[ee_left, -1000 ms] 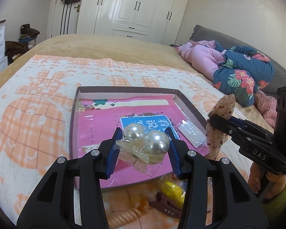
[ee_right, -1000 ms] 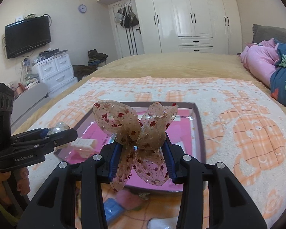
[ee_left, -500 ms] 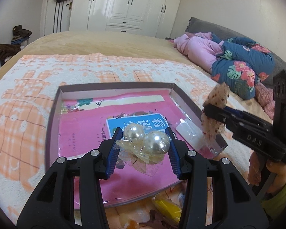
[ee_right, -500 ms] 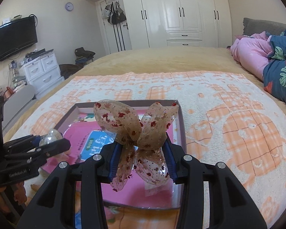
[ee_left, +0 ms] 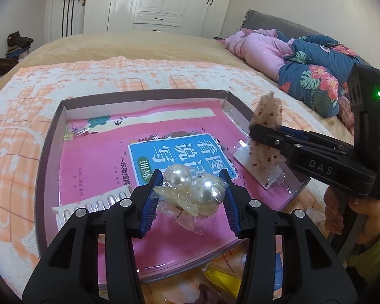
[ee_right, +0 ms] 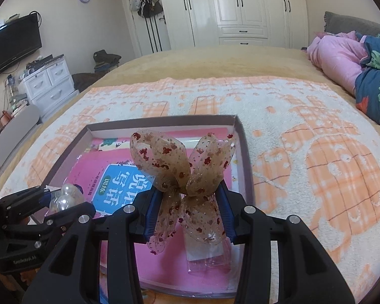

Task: Organize jewelry
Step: 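Release the pearls in the tray while right gripper drops the lace bow there, then withdraw both grippers from the tray toward the remaining items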

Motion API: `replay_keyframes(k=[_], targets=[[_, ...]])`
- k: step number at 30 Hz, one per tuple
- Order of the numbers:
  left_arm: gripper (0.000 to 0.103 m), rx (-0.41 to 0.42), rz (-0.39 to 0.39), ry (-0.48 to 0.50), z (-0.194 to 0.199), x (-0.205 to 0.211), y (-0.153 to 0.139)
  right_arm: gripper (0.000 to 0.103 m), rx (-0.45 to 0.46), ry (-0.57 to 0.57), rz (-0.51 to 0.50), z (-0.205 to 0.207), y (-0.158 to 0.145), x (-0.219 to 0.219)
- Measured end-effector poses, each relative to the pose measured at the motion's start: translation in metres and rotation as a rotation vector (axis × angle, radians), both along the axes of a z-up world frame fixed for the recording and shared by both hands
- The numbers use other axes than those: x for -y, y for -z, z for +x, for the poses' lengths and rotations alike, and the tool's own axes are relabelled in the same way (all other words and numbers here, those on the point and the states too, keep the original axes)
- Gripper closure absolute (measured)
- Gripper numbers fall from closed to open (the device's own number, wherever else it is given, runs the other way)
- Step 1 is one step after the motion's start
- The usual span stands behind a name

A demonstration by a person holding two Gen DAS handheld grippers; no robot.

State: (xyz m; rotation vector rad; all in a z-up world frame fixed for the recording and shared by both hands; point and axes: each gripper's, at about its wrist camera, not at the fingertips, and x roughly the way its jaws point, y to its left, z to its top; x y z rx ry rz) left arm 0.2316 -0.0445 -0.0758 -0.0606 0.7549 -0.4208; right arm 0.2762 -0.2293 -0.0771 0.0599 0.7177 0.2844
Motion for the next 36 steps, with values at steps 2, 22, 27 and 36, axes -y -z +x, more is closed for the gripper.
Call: replay_keyframes(k=[2, 22, 27, 36], targets=[[0.066, -0.001, 0.003, 0.002, -0.001, -0.001, 0.001, 0.06, 0.0, 0.002, -0.003, 0.001, 0.001, -0.002], [0.053, -0.002, -0.002, -0.009, -0.001, -0.005, 0.002, 0.026, 0.044, 0.024, 0.028, -0.022, -0.008, 0.005], [0.046, 0.015, -0.009, -0.025, -0.004, -0.01, -0.003, 0.021, 0.069, 0.041, 0.043, -0.035, -0.015, 0.011], [0.021, 0.08, -0.028, -0.09, -0.02, -0.023, -0.026, 0.019, 0.114, 0.047, 0.041, -0.058, -0.026, 0.018]])
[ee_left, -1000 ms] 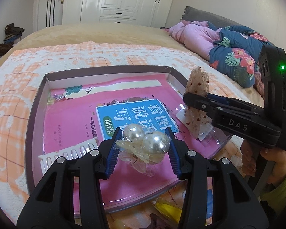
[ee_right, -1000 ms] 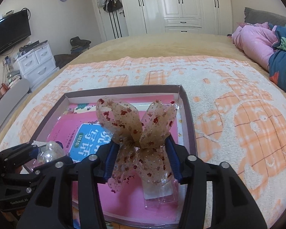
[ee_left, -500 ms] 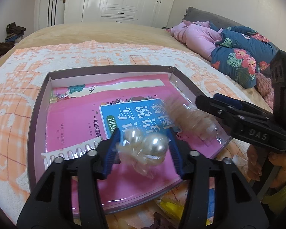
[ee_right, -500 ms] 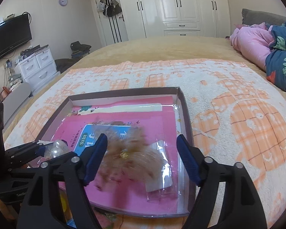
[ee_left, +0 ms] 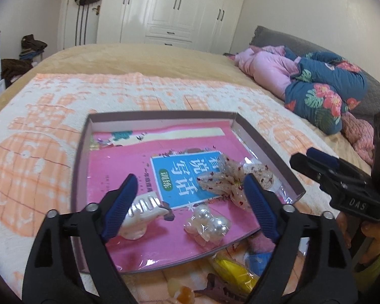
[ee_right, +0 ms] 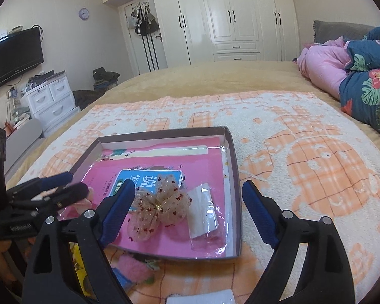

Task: Organize jewelry
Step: 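Withdraw both grippers from the tray toward the remaining items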

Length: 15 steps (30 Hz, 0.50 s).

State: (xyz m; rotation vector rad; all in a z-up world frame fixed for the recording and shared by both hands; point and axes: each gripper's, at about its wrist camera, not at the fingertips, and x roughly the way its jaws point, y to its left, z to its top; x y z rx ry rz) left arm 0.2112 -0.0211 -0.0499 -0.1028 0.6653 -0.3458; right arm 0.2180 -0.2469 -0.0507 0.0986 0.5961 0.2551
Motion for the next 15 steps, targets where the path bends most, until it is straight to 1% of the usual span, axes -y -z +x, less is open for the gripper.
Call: replay_keyframes(k=[2, 3, 4, 10, 15], targets=[[0.018, 0.013, 0.002, -0.015, -0.005, -0.002, -0.005, 0.018, 0.01, 0.001, 0.001, -0.005, -0.003, 0.001], [0.014, 0.019, 0.007, -0.022, -0.007, -0.003, -0.007, 0.017, 0.015, 0.001, 0.003, -0.008, -0.004, 0.002], [0.012, 0.027, 0.012, -0.03, -0.01, -0.003, -0.01, 0.017, 0.021, 0.002, 0.004, -0.011, -0.006, 0.003], [0.012, 0.057, 0.01, -0.041, -0.025, -0.009, -0.02, 0.014, 0.046, 0.005, 0.001, -0.026, -0.014, 0.008], [0.012, 0.069, 0.007, -0.047, -0.036, -0.01, -0.026, 0.013, 0.057, -0.001, -0.009, -0.038, -0.017, 0.008]])
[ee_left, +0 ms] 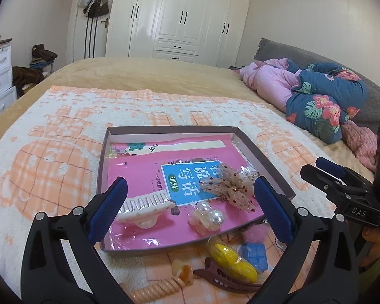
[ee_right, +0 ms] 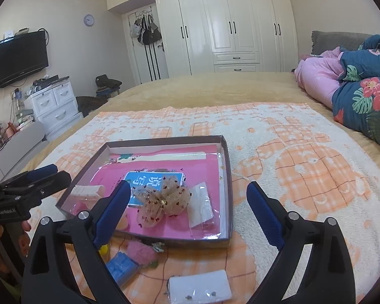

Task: Organize jewelry
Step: 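Withdraw both grippers from the tray toward the remaining items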

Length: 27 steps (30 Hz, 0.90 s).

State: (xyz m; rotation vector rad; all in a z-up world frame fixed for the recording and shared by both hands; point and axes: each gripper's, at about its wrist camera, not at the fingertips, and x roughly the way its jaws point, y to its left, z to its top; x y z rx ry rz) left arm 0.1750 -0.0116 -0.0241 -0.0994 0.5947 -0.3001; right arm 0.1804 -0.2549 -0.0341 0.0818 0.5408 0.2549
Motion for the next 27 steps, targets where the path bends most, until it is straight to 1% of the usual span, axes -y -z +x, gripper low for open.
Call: replay_keyframes(k=[8, 19, 27], targets=[[0.012, 0.007, 0.006, -0.003, -0.018, -0.002, -0.002, 0.012, 0.024, -0.032, -0.048, -0.021, 0.0, -0.004], [0.012, -0.01, 0.002, -0.019, -0.033, -0.01, 0.002, 0.012, 0.047, -0.09, -0.121, -0.049, 0.005, -0.015], [0.012, -0.02, 0.009, -0.002, -0.043, -0.005, 0.006, 0.012, 0.032, -0.133, -0.149, -0.062, 0.013, -0.024]])
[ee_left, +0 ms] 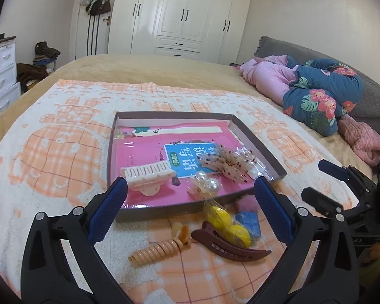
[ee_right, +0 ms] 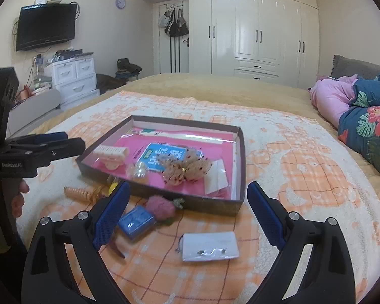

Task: Organize jewelry
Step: 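Withdraw both grippers from the tray toward the remaining items, then grasp the bagged yellow hair ties with left gripper while right grasps the earring card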

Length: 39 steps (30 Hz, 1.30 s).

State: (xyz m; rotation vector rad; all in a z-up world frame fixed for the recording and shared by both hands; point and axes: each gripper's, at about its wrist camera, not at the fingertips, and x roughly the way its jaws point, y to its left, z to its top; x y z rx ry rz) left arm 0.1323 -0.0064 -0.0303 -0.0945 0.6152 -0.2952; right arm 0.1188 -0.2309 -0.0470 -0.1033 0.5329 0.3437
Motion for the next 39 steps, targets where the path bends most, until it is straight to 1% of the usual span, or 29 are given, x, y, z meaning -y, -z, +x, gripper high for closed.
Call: replay_keyframes(k=[8, 14, 16, 19, 21, 22, 27, 30, 32, 33, 37, 39], targets=[[0.012, -0.014, 0.013, 0.036, -0.007, 0.011, 0.006, 0.012, -0.031, -0.002, -0.006, -0.005, 0.009, 0.003], [0.012, -0.038, 0.005, 0.063, -0.008, 0.017, 0.011, 0.012, -0.049, 0.017, -0.01, -0.008, 0.016, 0.012], [0.013, -0.05, 0.0, 0.074, -0.008, 0.019, 0.013, 0.012, -0.058, 0.026, -0.009, -0.008, 0.019, 0.015], [0.023, -0.074, -0.014, 0.098, -0.007, 0.023, 0.018, 0.012, -0.066, 0.038, -0.007, -0.01, 0.022, 0.02], [0.032, -0.095, -0.024, 0.112, -0.006, 0.025, 0.022, 0.012, -0.07, 0.045, -0.004, -0.011, 0.024, 0.023], [0.034, -0.106, -0.028, 0.116, -0.005, 0.026, 0.024, 0.012, -0.072, 0.049, -0.001, -0.011, 0.024, 0.025], [0.052, -0.155, -0.057, 0.145, 0.001, 0.031, 0.03, 0.012, -0.079, 0.058, 0.004, -0.009, 0.026, 0.028], [0.059, -0.193, -0.075, 0.143, 0.008, 0.033, 0.036, 0.012, -0.086, 0.061, 0.006, -0.008, 0.028, 0.029], [0.061, -0.204, -0.068, 0.139, 0.01, 0.036, 0.037, 0.012, -0.09, 0.062, 0.003, -0.007, 0.031, 0.03], [0.064, -0.211, -0.063, 0.142, 0.011, 0.038, 0.038, 0.012, -0.092, 0.064, 0.002, -0.006, 0.032, 0.03], [0.065, -0.258, -0.05, 0.126, 0.018, 0.043, 0.046, 0.012, -0.111, 0.074, 0.005, -0.003, 0.038, 0.033], [0.065, -0.267, -0.036, 0.114, 0.02, 0.045, 0.049, 0.012, -0.122, 0.077, 0.005, 0.0, 0.041, 0.034]])
